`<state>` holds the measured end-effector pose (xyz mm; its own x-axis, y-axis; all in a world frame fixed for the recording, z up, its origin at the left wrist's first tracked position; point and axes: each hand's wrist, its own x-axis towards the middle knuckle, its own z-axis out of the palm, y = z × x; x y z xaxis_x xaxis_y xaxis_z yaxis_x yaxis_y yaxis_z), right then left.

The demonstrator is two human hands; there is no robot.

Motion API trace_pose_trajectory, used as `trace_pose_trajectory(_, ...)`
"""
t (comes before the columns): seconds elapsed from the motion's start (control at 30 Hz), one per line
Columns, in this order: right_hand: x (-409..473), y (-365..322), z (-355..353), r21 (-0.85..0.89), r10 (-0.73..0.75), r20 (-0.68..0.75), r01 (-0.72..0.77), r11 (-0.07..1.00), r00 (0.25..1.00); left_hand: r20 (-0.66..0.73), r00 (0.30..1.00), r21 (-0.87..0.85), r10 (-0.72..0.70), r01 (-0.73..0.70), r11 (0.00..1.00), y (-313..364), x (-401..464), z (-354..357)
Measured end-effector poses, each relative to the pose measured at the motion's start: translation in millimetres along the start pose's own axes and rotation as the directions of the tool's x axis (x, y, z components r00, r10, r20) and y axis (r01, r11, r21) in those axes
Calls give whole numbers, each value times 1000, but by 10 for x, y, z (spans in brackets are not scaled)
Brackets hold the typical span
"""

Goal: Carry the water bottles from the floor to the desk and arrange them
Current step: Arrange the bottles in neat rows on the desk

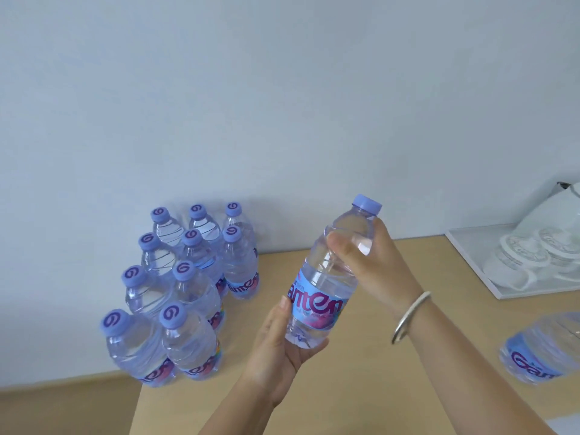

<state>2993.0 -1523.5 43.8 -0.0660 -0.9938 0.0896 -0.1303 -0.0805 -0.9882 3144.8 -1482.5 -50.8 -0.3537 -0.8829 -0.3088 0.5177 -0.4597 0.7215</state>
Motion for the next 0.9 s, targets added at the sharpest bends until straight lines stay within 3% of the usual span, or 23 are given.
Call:
trace_pose_trajectory(0.13, 97, 36, 136, -26, 41, 79, -39, 999, 996, -48, 999, -22, 10, -11, 1000, -4, -136, -77)
trace_pose_trajectory(0.3, 187, -24, 260, 81, -4, 214, -14, 997, 977, -56, 997, -4, 53, -53, 999, 71, -216, -185)
trace_pose_trajectory(0.47, 260, -70, 332, 166, -23, 506, -71, 984, 862, 119, 991, 215, 55, -80, 973, 261, -293, -381)
trace_pose_trajectory(0.6, 343, -47, 486, 171, -16, 576, -101, 980, 817, 124, 989, 249, 80, -109, 962, 315, -325, -449)
trace_pose_trajectory(0.7, 413, -63, 540, 114, 17, 633, -114, 987, 774, 119, 989, 249, 85, -113, 962, 316, -329, -502)
trace_pose_trajectory(0.9, 476, -22, 480, -115, 165, 767, -121, 986, 620, 107, 993, 191, 57, -77, 979, 255, -350, -615)
